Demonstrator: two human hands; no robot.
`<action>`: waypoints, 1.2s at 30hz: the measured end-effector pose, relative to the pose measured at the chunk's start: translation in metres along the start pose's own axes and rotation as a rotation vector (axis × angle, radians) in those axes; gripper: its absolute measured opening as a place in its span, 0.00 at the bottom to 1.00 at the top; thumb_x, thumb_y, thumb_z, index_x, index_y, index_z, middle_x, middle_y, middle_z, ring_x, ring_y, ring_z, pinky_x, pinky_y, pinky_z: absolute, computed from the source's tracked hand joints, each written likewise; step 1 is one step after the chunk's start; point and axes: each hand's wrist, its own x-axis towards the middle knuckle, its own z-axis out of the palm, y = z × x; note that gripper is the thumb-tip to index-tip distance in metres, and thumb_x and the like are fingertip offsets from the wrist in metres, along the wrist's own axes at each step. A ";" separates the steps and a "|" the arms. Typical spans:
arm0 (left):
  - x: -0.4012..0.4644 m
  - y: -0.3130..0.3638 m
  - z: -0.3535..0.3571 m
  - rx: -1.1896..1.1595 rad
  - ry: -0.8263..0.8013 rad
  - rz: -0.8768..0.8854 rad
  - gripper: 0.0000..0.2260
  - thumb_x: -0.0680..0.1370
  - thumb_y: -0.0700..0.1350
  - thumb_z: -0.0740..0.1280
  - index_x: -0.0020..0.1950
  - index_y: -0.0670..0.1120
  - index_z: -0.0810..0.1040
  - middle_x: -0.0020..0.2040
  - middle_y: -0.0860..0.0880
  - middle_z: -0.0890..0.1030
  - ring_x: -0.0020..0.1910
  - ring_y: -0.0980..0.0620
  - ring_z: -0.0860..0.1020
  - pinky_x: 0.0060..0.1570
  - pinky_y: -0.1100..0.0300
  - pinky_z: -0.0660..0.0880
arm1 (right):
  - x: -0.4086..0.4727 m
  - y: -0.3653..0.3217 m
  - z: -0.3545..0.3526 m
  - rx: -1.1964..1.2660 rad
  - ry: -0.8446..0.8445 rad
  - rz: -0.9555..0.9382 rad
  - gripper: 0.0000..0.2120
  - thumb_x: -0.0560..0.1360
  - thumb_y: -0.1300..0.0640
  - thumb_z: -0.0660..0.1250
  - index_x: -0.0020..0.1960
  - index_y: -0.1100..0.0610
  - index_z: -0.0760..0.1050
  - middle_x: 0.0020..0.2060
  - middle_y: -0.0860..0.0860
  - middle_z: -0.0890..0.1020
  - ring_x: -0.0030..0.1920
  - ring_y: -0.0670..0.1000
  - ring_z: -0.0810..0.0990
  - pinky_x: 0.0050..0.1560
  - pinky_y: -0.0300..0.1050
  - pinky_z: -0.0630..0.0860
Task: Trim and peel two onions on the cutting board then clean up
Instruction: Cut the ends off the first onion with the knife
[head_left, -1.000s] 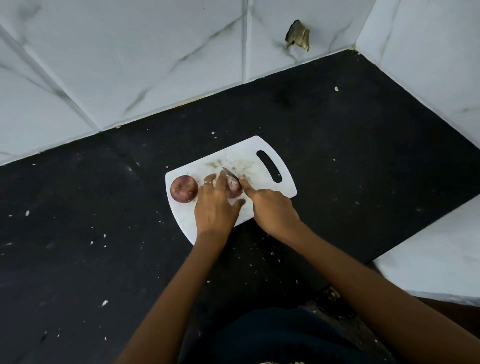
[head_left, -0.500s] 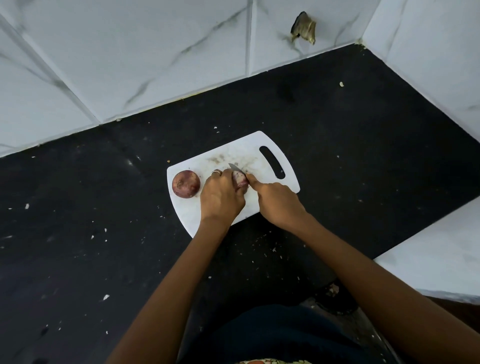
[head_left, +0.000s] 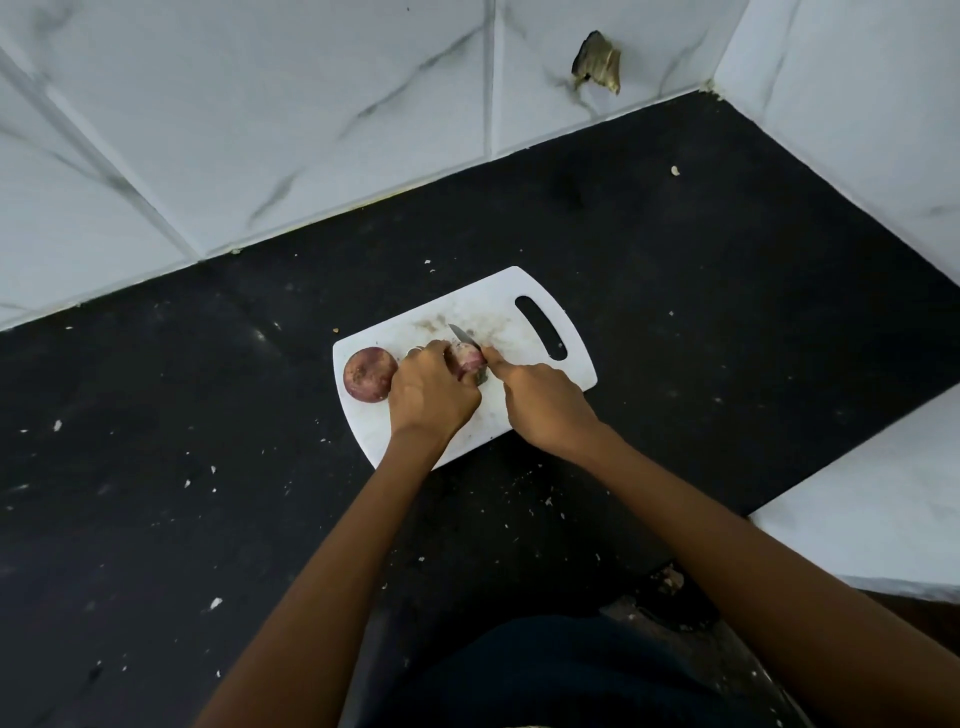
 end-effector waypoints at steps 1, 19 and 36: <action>0.000 0.000 0.000 -0.005 0.005 0.000 0.12 0.73 0.44 0.69 0.55 0.41 0.80 0.47 0.42 0.82 0.44 0.43 0.80 0.42 0.55 0.76 | -0.003 0.002 0.001 0.008 0.004 0.002 0.32 0.78 0.66 0.54 0.78 0.48 0.50 0.31 0.48 0.66 0.37 0.52 0.70 0.37 0.47 0.66; 0.001 0.001 0.003 -0.122 0.047 -0.135 0.15 0.75 0.46 0.68 0.58 0.39 0.79 0.48 0.42 0.84 0.46 0.41 0.82 0.49 0.51 0.79 | -0.009 -0.012 0.006 0.006 -0.001 0.022 0.36 0.76 0.67 0.58 0.78 0.50 0.47 0.39 0.52 0.71 0.43 0.54 0.75 0.39 0.48 0.67; -0.030 -0.013 0.014 0.023 0.123 0.148 0.18 0.77 0.41 0.69 0.67 0.44 0.75 0.60 0.42 0.78 0.56 0.41 0.76 0.43 0.50 0.74 | -0.022 -0.021 -0.016 -0.177 -0.014 -0.062 0.29 0.78 0.64 0.57 0.77 0.53 0.54 0.50 0.56 0.79 0.51 0.57 0.78 0.40 0.47 0.65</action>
